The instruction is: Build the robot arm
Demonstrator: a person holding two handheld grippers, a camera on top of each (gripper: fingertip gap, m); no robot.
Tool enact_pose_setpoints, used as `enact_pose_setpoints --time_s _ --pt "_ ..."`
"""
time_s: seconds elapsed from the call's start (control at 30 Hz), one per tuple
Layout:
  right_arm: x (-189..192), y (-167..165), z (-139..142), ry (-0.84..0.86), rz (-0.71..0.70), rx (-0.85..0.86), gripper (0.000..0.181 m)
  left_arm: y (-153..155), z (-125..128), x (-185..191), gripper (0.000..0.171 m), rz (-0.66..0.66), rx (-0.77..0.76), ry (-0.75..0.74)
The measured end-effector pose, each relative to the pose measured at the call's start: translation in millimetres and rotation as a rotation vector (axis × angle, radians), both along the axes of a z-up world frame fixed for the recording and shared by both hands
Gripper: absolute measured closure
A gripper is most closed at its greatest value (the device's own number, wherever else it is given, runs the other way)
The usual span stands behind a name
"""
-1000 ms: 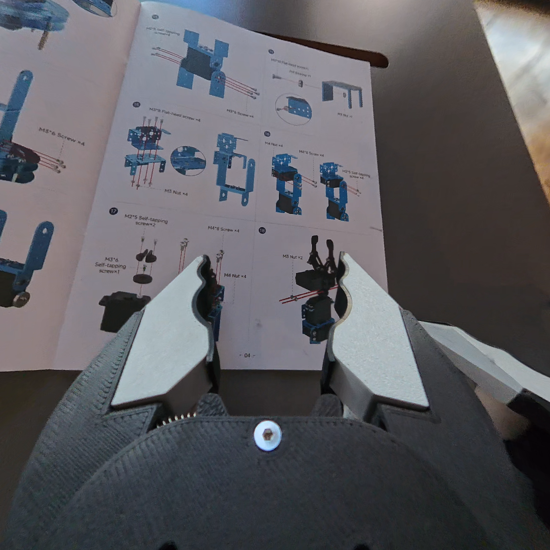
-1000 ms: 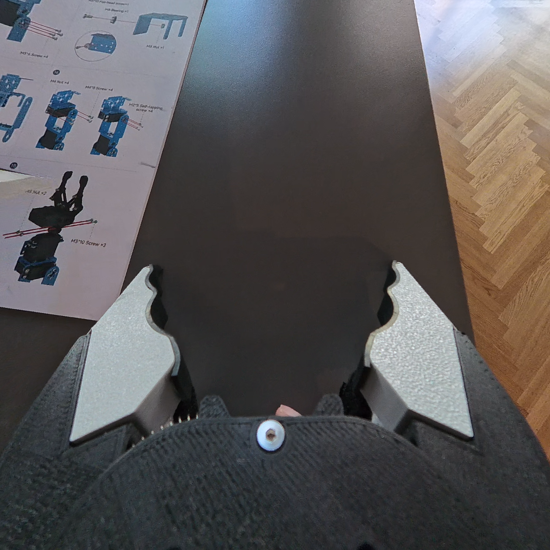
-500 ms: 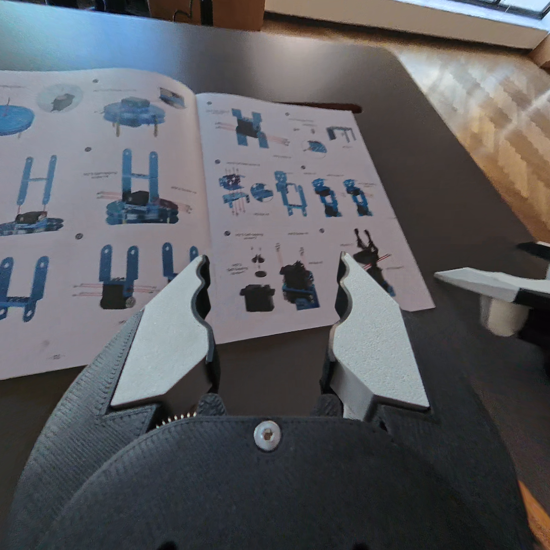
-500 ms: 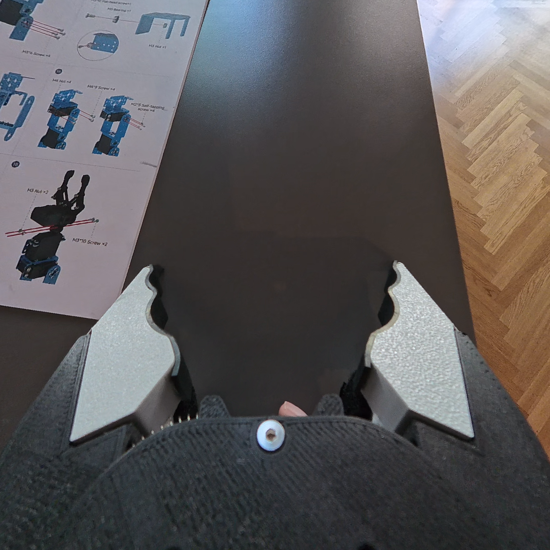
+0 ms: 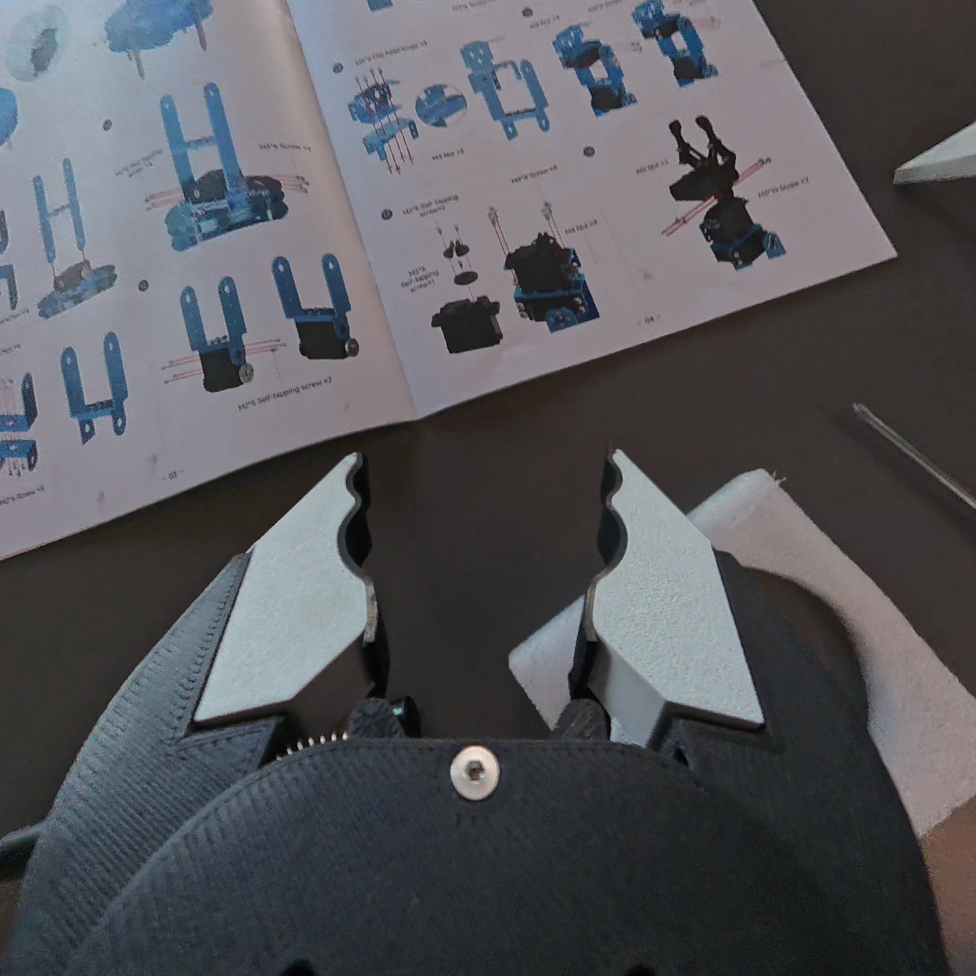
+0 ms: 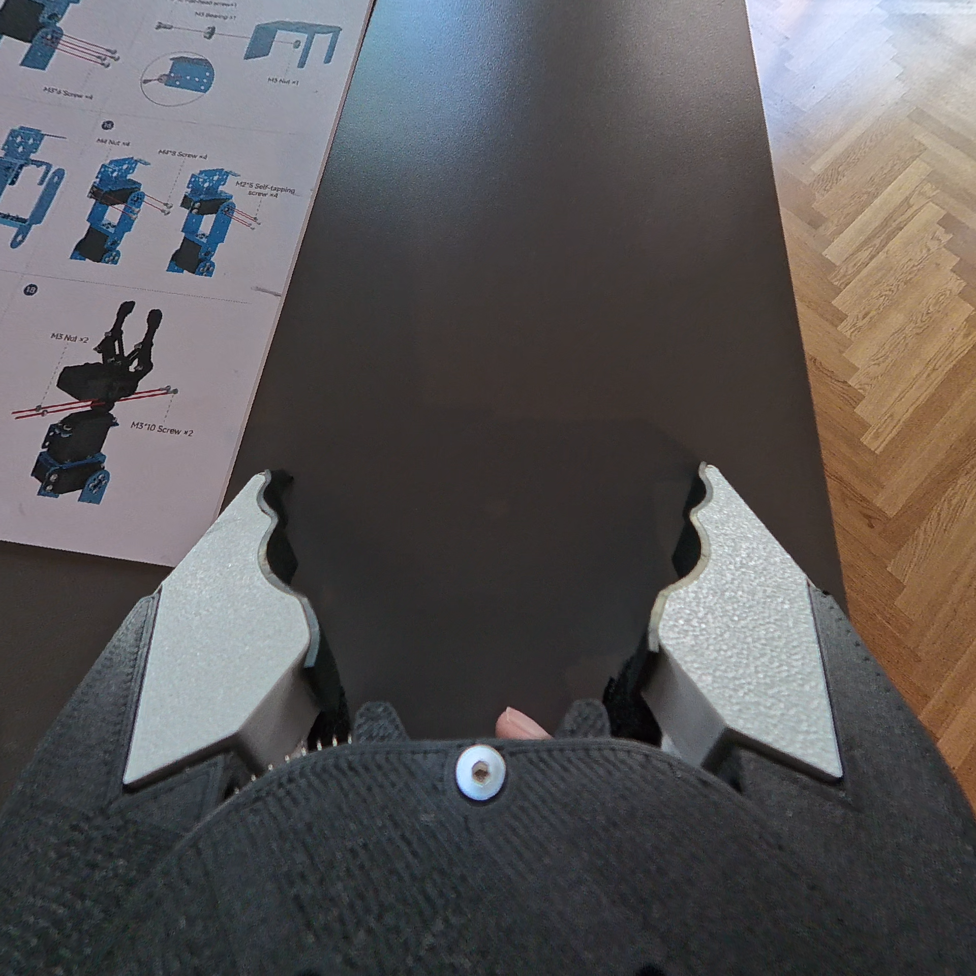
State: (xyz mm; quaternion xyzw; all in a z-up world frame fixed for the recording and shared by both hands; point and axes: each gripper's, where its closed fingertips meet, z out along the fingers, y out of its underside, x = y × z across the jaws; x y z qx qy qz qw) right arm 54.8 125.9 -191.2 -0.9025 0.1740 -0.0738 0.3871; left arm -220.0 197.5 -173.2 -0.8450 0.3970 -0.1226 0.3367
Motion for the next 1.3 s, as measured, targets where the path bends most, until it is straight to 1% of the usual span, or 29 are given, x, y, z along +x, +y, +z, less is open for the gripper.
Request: enact_pose_setpoints --time_s 0.17,0.3,0.4,0.47,0.57,0.63,0.7,0.73,0.77,0.83,0.87,0.97,1.0,1.07,1.2,1.3 --pt "-0.4 1.1 0.0 0.001 0.002 0.0 0.036 -13.3 -9.9 -17.4 0.084 -0.024 0.007 0.093" --pt "-0.7 1.6 0.5 0.001 0.005 -0.001 0.035 -18.5 -8.8 -27.1 0.085 -0.018 0.02 0.105" --pt "-1.3 2.3 0.2 0.001 0.006 -0.001 0.035 -14.8 3.4 -24.9 0.086 0.0 0.024 0.039" --pt "-1.7 3.4 0.2 0.001 0.005 -0.002 0.034 -8.5 16.2 -12.4 0.084 0.013 -0.001 -0.049" --pt "-1.5 4.8 -0.1 0.001 -0.007 -0.003 0.034 8.7 31.9 18.7 0.08 0.032 -0.009 -0.123" --pt "-1.6 4.7 -0.3 0.0 -0.014 -0.004 0.033 18.6 36.7 47.4 0.078 0.045 -0.016 -0.163" --pt "-0.4 2.9 0.5 0.0 -0.029 -0.002 0.032 26.5 38.5 77.2 0.07 0.062 -0.03 -0.206" --pt "2.0 1.7 1.1 0.003 -0.049 0.003 0.032 32.1 38.5 89.3 0.071 0.083 -0.02 -0.217" --pt "5.6 0.0 1.6 0.01 -0.079 0.01 0.034 35.9 36.6 101.4 0.07 0.096 -0.019 -0.228" --pt "7.0 0.4 4.4 0.032 -0.087 0.044 0.035 41.6 25.5 120.9 0.058 0.13 -0.017 -0.21" --pt "7.5 0.4 5.7 0.04 -0.09 0.057 0.036 42.0 17.8 128.9 0.057 0.141 -0.032 -0.197" --pt "8.9 -1.0 6.9 0.045 -0.104 0.067 0.037 44.3 -7.2 142.0 0.051 0.174 -0.07 -0.146" --pt "9.6 -2.6 6.3 0.046 -0.111 0.068 0.037 46.0 -12.2 144.7 0.048 0.184 -0.062 -0.126" --pt "10.1 -4.2 6.7 0.052 -0.124 0.079 0.037 47.4 -13.0 152.2 0.051 0.181 -0.033 -0.11" --pt "12.0 -4.6 9.6 0.067 -0.136 0.105 0.038 46.1 -13.3 158.8 0.041 0.209 -0.029 -0.117" --pt "11.4 -5.1 8.9 0.061 -0.137 0.096 0.039 49.4 -15.5 157.5 0.043 0.228 0.019 -0.093"
